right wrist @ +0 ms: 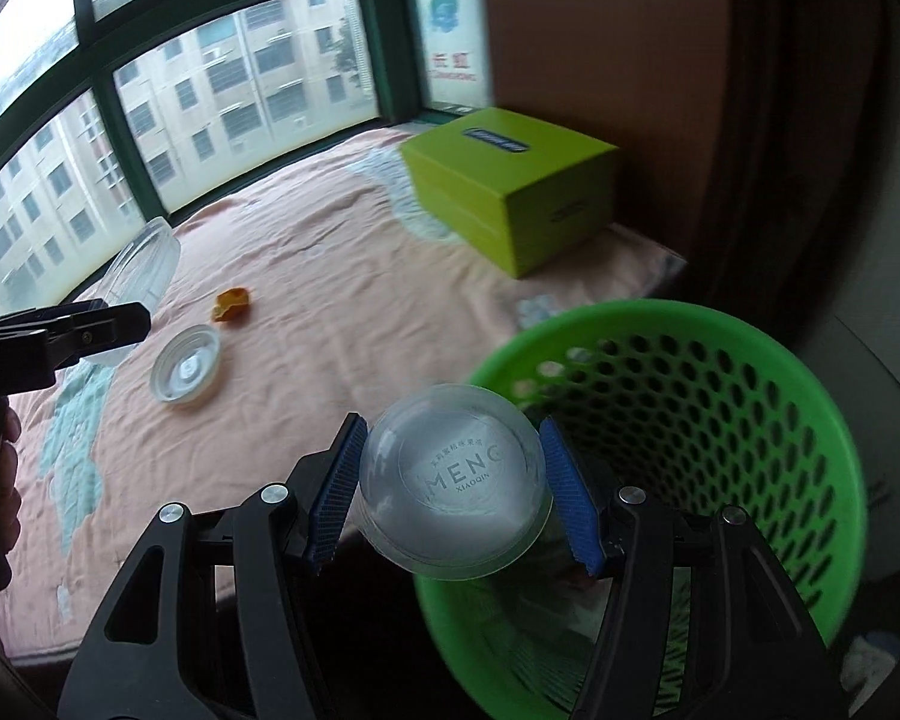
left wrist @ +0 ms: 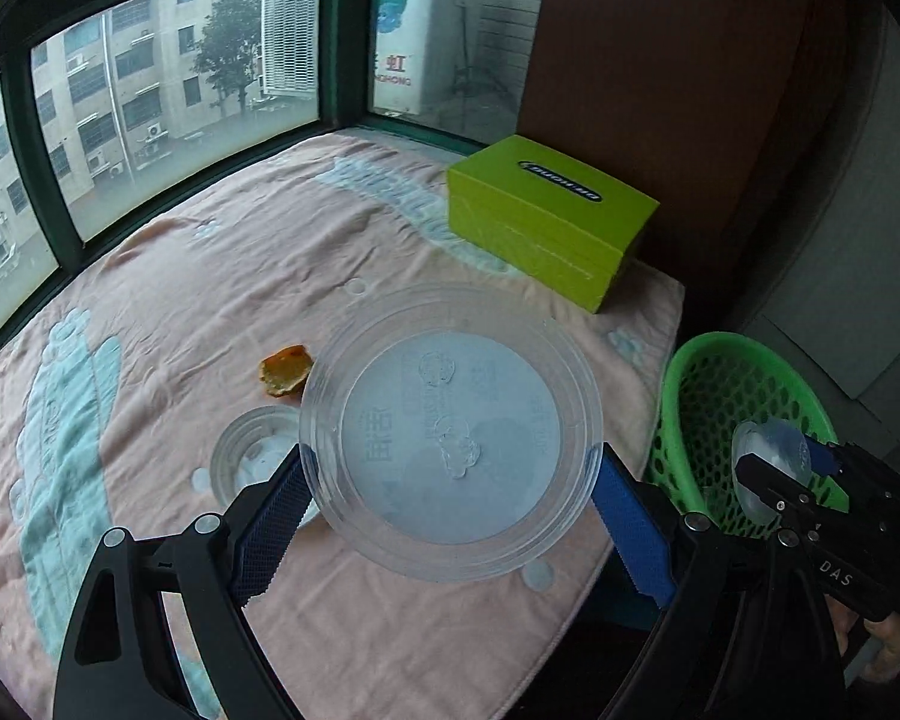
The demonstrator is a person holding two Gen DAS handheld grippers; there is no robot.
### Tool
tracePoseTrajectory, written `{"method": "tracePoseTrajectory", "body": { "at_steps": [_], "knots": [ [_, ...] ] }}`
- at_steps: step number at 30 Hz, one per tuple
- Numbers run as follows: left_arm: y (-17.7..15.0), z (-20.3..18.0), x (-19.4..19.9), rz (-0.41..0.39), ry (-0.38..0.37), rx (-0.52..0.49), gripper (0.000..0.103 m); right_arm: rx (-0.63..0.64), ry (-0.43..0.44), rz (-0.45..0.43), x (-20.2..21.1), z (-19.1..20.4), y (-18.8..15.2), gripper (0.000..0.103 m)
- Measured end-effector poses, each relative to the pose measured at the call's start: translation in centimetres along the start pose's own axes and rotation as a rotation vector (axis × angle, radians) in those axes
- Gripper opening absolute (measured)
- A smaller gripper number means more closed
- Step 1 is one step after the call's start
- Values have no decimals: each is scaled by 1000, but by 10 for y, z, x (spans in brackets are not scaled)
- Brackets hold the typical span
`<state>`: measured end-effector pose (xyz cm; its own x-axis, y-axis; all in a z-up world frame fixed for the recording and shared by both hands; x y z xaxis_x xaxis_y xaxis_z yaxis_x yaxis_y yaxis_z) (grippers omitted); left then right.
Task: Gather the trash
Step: 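Carry the clear lid and white cup to the green basket and release both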
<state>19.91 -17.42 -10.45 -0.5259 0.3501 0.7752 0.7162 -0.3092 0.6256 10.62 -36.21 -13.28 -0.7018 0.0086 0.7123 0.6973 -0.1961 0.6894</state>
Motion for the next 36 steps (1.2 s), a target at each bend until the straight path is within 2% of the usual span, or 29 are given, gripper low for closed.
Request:
{"method": "tracePoseTrajectory", "body": {
  "at_steps": [16, 24, 36],
  "knots": [
    [15, -107, -10, 2, -135, -104, 87, -173, -119, -20, 32, -95, -25, 60],
    [17, -144, -13, 8, -173, -144, 87, -214, -138, -46, 46, -117, -31, 68],
    [10, -183, -21, 43, -203, -189, 88, -253, -149, -99, 70, -134, -32, 74]
  ]
}}
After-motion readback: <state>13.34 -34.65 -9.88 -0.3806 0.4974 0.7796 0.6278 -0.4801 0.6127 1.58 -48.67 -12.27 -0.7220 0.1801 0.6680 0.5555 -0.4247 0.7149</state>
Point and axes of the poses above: each gripper's, at about its wrist camera, not at the fingertips, and x roughly against the way its jaws point, z to its left, y to its top, the point moved 9 cm from there along -x, roughly the way its jaws point
